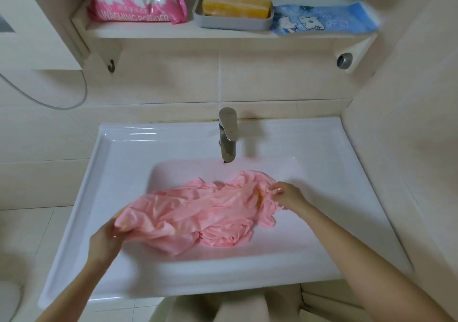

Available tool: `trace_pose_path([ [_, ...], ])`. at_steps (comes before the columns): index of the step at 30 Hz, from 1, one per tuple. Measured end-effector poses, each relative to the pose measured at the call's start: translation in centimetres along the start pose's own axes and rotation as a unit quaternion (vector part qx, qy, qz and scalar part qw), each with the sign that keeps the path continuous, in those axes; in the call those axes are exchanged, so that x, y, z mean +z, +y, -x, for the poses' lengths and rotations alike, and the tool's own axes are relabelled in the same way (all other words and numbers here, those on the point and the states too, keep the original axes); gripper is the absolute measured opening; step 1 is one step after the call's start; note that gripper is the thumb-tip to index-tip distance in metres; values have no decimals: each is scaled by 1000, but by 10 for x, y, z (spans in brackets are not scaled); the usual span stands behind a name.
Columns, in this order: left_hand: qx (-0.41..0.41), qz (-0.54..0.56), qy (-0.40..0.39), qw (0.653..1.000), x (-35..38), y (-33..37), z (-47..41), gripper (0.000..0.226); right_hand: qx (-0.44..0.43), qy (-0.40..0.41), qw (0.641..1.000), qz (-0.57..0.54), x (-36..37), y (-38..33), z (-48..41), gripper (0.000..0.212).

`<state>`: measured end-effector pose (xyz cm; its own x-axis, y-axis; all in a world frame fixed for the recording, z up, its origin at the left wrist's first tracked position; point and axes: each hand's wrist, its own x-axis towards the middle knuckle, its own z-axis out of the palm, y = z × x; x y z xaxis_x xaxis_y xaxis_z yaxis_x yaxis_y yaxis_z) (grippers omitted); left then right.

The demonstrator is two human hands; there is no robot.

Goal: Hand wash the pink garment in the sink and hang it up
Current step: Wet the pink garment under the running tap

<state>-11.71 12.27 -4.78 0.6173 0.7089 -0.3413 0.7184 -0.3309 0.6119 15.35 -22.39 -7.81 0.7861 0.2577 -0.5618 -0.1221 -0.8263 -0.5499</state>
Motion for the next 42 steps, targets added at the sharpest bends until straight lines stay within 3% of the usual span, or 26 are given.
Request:
trace_pose_path([
  [4,-43,114,43,992,5,-8,1,45,-121,-18,985,121,49,-1,-7,79],
  [6,-38,195,45,979,9,-2,-1,33,-124,-82,983,110,78,0,-8,103],
  [8,-38,292,69,953,7,6,-5,19,-105,-165,976,95,106,3,-4,109],
  [10,-50,376,119,918,1,7,-11,20,-129,-176,962,167,134,-1,5,87],
  [11,-53,401,137,904,-3,6,-14,23,-145,-136,956,216,144,-5,11,68],
  [13,-45,400,143,904,-7,3,-17,31,-212,-39,939,269,152,-19,21,44],
  [14,-41,391,140,909,-8,2,-18,33,-239,-37,937,252,148,-30,25,41],
  [15,-41,384,139,912,-9,2,-18,34,-249,-60,951,170,140,-41,28,43],
  [17,-33,369,136,919,-8,6,-16,32,-221,-121,962,-111,113,-59,33,58],
  [19,-27,366,140,920,-7,7,-15,32,-156,11,936,-315,83,-58,17,66],
  [20,-28,369,146,918,-6,7,-14,31,-109,100,934,-325,67,-52,8,60],
  [22,-34,380,153,912,-6,5,-15,31,-28,190,965,-179,38,-25,-10,41],
  [24,-34,384,153,910,-5,6,-14,30,5,105,994,-26,30,5,-22,43],
  [27,-26,385,149,911,-5,9,-12,25,5,-13,999,49,58,21,-20,75],
  [32,-15,370,155,916,-9,12,-12,20,-19,122,985,124,94,6,-23,77],
  [35,-47,380,207,901,-15,9,-17,21,-56,-38,995,-70,96,-6,-28,77],
  [37,-61,377,218,898,-21,5,-20,18,-26,-135,985,-108,92,-3,-30,43],
  [39,-71,372,222,899,-26,-1,-24,15,29,-76,994,-68,78,8,-39,9],
  [42,-78,378,235,892,-26,-4,-22,14,-12,97,982,-160,34,24,-54,7],
])
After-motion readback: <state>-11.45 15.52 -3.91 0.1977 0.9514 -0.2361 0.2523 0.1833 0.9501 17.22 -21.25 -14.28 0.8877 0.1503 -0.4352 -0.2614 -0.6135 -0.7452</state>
